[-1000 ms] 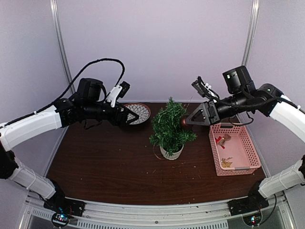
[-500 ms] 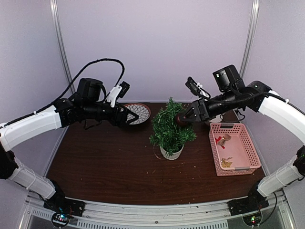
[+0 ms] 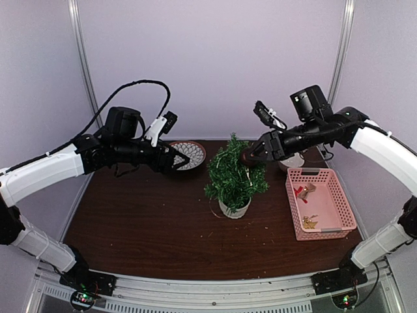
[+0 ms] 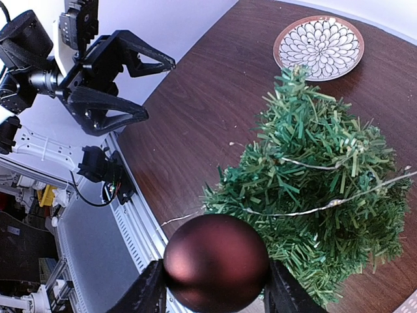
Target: Decorate the small christmas tree
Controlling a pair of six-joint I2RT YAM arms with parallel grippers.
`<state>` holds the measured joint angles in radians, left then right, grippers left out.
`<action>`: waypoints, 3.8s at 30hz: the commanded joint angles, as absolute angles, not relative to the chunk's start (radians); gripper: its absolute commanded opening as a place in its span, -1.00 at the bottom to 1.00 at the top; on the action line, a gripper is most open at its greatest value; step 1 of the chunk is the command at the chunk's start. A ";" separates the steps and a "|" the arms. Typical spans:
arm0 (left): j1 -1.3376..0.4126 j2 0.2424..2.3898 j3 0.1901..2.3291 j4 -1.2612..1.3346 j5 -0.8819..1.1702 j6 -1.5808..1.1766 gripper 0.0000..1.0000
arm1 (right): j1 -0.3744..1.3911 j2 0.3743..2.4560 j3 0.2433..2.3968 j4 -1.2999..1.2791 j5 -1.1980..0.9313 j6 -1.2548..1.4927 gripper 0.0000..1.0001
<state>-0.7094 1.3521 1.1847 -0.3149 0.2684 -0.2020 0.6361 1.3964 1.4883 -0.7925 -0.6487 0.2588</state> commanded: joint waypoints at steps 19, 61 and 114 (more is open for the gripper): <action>-0.715 1.328 1.181 -0.251 0.285 -0.136 0.53 | 0.618 1.411 1.504 -0.755 -0.626 0.247 -0.45; -1.163 1.593 1.334 0.045 0.087 0.594 -0.22 | 0.621 1.302 1.366 -0.645 -0.632 0.354 -0.45; -1.163 1.695 1.344 0.040 -0.115 0.548 -0.73 | 0.623 1.329 1.384 -0.635 -0.657 0.350 -0.44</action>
